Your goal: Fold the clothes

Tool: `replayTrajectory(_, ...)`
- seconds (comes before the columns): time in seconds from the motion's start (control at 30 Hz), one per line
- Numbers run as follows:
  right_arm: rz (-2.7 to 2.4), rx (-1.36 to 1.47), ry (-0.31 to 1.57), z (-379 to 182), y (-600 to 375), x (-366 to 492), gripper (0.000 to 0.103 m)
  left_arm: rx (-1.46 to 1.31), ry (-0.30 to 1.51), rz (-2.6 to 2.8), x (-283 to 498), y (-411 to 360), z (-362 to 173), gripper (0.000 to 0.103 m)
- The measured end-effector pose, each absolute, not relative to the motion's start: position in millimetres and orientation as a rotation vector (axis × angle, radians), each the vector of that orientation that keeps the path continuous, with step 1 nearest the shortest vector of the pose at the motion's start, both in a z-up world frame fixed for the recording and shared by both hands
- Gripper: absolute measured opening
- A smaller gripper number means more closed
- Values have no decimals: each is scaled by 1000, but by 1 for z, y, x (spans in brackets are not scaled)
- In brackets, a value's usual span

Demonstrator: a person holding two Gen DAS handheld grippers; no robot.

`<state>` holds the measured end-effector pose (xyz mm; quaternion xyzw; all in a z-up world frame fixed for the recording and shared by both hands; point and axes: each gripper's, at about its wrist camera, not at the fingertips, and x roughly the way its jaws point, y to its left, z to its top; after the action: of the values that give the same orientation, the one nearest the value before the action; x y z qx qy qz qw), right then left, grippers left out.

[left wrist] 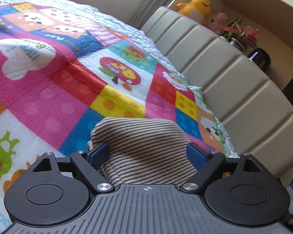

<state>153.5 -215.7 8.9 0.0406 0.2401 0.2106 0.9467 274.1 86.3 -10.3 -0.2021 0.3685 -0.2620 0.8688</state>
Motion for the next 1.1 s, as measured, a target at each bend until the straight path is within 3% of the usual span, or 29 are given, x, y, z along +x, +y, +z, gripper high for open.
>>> replayTrajectory(0.13, 362, 86, 481, 26, -215, 202, 103, -380, 777, -564, 274, 88, -12, 90)
replayTrajectory(0.23, 305, 74, 593, 16, -205, 250, 103, -366, 785, -570, 275, 91, -15, 90)
replayTrajectory(0.33, 172, 19, 709, -14, -194, 281, 103, -336, 872, -486, 282, 97, -31, 102)
replayTrajectory(0.4, 101, 34, 747, -33, -198, 290, 103, -382, 864, -510, 282, 106, -42, 103)
replayTrajectory(1.1, 197, 167, 677, -38, -234, 201, 103, -404, 775, -481, 219, 115, 11, 102)
